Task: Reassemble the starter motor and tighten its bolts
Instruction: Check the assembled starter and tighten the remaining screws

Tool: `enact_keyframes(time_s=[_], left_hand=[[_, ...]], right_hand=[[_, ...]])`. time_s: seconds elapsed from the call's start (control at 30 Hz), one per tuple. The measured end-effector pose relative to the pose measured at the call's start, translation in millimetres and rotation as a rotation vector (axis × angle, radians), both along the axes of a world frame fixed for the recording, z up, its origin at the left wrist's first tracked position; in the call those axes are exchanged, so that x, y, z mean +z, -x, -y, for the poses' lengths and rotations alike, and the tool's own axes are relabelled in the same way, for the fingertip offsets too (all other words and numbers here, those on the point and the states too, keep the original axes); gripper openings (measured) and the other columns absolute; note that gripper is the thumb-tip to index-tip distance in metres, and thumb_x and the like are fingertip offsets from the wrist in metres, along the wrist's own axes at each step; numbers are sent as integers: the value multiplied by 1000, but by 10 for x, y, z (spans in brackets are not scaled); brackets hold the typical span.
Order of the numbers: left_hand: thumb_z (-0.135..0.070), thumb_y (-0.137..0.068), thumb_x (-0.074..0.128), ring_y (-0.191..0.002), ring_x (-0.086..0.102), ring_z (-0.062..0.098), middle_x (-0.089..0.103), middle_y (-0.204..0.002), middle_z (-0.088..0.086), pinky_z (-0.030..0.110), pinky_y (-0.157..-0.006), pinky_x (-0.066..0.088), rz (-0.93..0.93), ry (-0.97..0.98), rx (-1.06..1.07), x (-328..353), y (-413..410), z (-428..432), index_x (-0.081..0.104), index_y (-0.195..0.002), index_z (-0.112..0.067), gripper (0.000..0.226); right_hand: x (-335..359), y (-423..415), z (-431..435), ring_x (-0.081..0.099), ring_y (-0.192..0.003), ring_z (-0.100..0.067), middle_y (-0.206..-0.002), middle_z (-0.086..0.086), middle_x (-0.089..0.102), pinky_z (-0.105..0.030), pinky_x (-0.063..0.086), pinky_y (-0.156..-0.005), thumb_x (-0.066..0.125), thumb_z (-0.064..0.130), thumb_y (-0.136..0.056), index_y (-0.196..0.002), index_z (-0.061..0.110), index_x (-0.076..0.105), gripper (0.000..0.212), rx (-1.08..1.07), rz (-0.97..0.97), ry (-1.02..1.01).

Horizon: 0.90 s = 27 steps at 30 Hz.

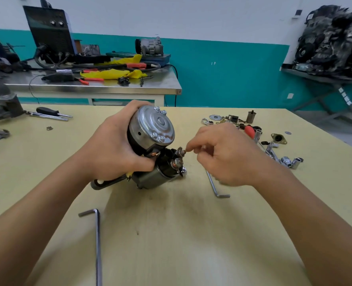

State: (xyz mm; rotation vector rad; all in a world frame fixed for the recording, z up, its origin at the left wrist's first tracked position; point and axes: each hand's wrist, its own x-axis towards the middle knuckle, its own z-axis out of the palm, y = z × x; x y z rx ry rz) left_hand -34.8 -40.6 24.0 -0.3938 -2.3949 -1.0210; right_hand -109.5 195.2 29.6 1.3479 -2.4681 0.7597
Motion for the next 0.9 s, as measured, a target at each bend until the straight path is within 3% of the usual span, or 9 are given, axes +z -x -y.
enact_keyframes(time_s=[0.1, 0.23, 0.3, 0.43, 0.57, 0.67, 0.77, 0.9], left_hand=[[-30, -51, 81, -104, 65, 5, 65, -109, -21, 12, -85, 49, -2, 7, 9, -2, 2, 6, 51, -130, -32, 85], [-27, -51, 80, -103, 65, 5, 64, -108, -21, 9, -83, 47, -2, 12, 7, -9, 12, 8, 51, -128, -32, 83], [-27, -51, 81, -103, 65, 6, 65, -108, -20, 11, -83, 49, -4, 13, 2, -4, 14, 9, 51, -129, -30, 83], [-36, -51, 78, -104, 65, 8, 65, -109, -18, 12, -84, 49, -7, 3, -17, -4, 7, 3, 51, -128, -31, 82], [-37, -50, 77, -103, 65, 6, 64, -109, -20, 10, -84, 47, -11, 14, -9, 1, 5, -1, 51, -131, -28, 85], [-37, -51, 77, -102, 65, 5, 64, -109, -20, 8, -82, 46, -6, 5, -16, 3, 7, 4, 51, -130, -29, 84], [-37, -51, 77, -104, 64, 4, 64, -110, -20, 6, -82, 46, -8, 11, -18, 0, 4, -5, 51, -130, -30, 84], [-34, -51, 79, -102, 64, 3, 64, -109, -21, 6, -81, 45, -6, 2, -26, 5, 7, -5, 51, -128, -32, 81]], right_hand=[[-6, 6, -11, 62, -74, -12, -83, 23, 62, -40, 55, -72, 49, 18, -80, -106, 30, 77, 40, 25, 34, 89], [-18, -2, 27, 57, -71, 1, -78, 26, 59, -34, 50, -69, 48, 20, -79, -102, 31, 78, 39, 14, 50, 55], [-11, -7, 14, 59, -70, -5, -79, 23, 60, -35, 52, -68, 51, 17, -80, -100, 29, 78, 36, 34, 38, 120], [-11, 15, 11, 55, -75, -2, -83, 23, 59, -33, 49, -71, 52, 17, -82, -103, 32, 77, 36, -20, 24, -19], [-8, -16, 9, 58, -72, -9, -80, 24, 58, -33, 50, -69, 51, 16, -79, -107, 31, 76, 41, 43, 65, 73], [-18, -13, 34, 55, -72, 2, -76, 27, 55, -31, 44, -69, 50, 16, -81, -103, 32, 77, 38, 4, 74, 36], [2, -26, 30, 59, -74, -6, -76, 27, 55, -34, 49, -70, 51, 18, -79, -102, 33, 77, 38, 32, 67, 82], [-3, -8, 25, 51, -72, 5, -79, 26, 55, -33, 46, -71, 50, 18, -82, -103, 33, 76, 37, -46, 50, 2]])
